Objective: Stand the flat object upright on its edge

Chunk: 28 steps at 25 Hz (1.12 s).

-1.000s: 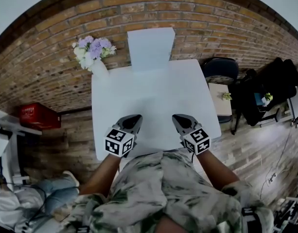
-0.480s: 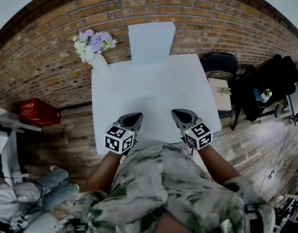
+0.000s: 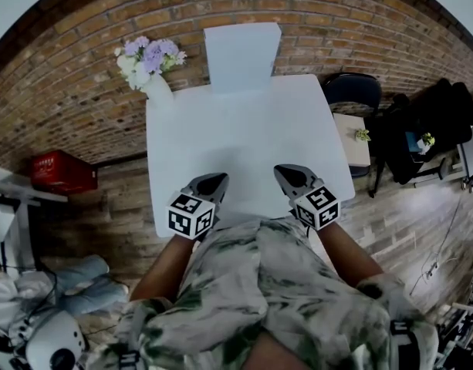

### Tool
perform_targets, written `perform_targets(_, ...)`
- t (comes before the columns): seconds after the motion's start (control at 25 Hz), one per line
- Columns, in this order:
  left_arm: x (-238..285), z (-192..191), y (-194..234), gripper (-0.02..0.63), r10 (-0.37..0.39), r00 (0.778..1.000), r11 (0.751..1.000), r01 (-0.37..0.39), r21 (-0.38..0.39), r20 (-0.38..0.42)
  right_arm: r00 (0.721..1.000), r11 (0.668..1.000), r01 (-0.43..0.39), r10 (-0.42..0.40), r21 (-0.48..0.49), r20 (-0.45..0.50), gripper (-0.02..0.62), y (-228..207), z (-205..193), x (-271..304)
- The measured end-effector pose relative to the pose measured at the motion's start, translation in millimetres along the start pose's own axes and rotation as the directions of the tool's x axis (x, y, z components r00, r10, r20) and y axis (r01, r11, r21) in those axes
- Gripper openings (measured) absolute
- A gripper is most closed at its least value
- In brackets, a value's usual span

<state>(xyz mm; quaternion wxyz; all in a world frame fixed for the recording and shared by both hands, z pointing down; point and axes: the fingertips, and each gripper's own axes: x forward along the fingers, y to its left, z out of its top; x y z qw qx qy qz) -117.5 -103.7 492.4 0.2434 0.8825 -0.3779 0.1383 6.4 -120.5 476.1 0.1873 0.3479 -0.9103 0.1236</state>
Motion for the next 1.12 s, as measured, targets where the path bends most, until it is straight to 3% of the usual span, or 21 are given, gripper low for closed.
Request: perform_targets(1.12, 4.1, -11.1, 7.0, 0.025, -0.009, 1.000, 1.000, 0.009, -0.017, -0.015, 1.000, 0.999, 0.025, -0.025, -0.026, -0.008, 0.021, -14.8, 2.8, -1.0)
